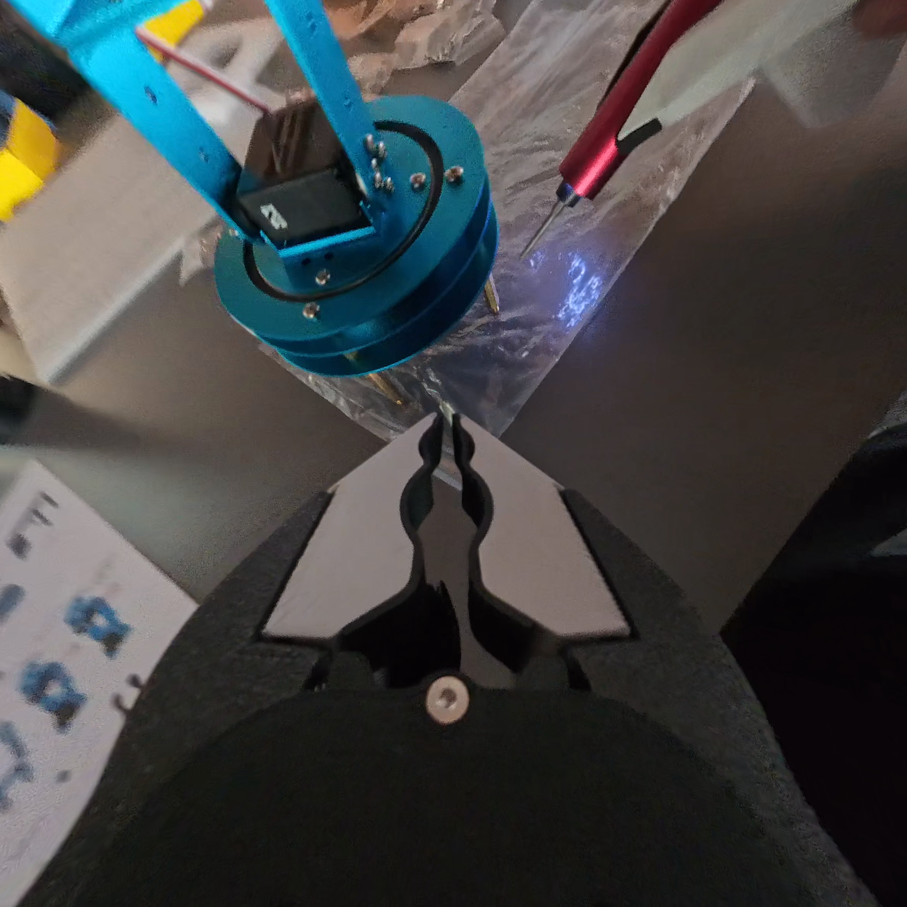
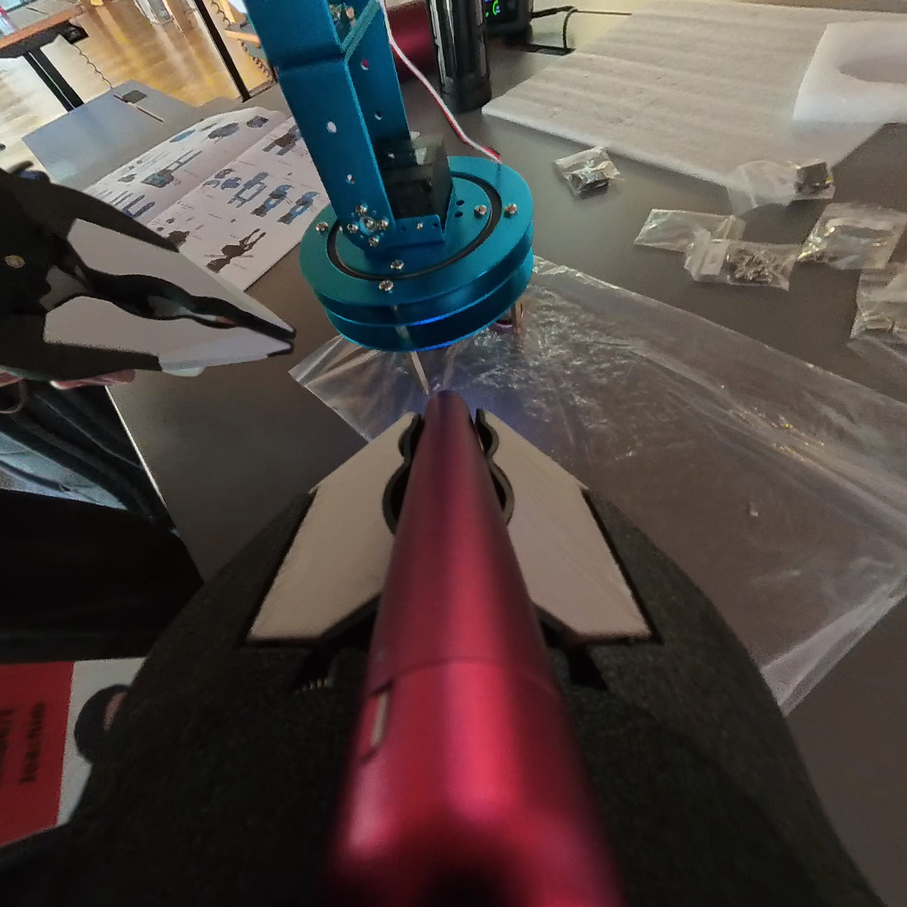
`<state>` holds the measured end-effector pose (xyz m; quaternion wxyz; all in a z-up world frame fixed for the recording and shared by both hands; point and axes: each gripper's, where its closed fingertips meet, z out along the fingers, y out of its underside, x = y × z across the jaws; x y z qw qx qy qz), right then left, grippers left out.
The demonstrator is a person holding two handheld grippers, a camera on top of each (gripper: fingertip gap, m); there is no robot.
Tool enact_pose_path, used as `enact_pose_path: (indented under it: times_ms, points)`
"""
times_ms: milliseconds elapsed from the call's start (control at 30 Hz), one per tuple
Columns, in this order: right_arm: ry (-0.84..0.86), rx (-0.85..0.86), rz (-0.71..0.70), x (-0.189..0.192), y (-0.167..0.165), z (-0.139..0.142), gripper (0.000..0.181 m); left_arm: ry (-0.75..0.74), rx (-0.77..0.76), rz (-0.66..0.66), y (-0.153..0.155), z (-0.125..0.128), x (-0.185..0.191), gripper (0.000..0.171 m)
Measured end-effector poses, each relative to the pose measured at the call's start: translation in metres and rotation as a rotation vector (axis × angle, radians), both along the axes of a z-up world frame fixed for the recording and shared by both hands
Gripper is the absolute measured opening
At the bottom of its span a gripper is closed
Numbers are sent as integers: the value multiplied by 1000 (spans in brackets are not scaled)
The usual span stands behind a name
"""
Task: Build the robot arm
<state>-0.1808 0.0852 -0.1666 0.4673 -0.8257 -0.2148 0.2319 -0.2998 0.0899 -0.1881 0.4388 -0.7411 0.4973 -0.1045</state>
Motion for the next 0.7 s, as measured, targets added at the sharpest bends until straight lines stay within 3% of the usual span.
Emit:
enact_pose_path:
  times_ms: [133,700]
  points:
    - [18,-22,20,-5,15,-2,22,-64,-104,40,-4,-2,3,6]
    - [78,-95,111,-5,15,-12,24,41,-91,12,-11,0,35,6]
